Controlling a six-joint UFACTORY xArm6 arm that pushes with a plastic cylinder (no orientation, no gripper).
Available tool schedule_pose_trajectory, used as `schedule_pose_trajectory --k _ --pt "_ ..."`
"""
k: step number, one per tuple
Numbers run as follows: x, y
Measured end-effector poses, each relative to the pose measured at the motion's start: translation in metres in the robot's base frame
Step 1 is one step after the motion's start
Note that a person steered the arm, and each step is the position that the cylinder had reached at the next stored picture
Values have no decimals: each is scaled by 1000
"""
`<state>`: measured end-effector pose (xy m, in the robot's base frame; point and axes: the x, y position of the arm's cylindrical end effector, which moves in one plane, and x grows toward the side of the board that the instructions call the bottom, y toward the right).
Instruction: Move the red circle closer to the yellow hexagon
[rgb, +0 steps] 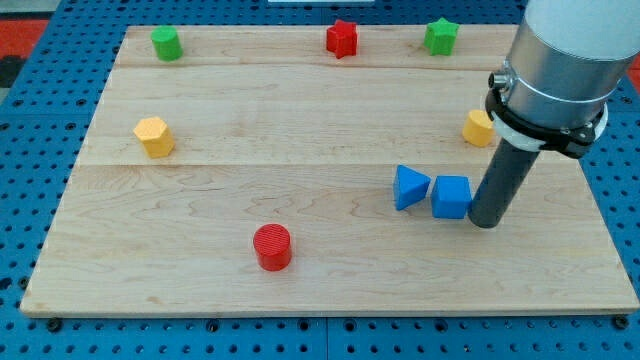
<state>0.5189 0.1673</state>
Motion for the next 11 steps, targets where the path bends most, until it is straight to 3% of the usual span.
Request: schedule_pose_trajectory --k 1,3,5,9,11 --pt "-6 -36" --pt "63 -51" --pt "69 -118" --pt "50 -259" --pt "-17 -320"
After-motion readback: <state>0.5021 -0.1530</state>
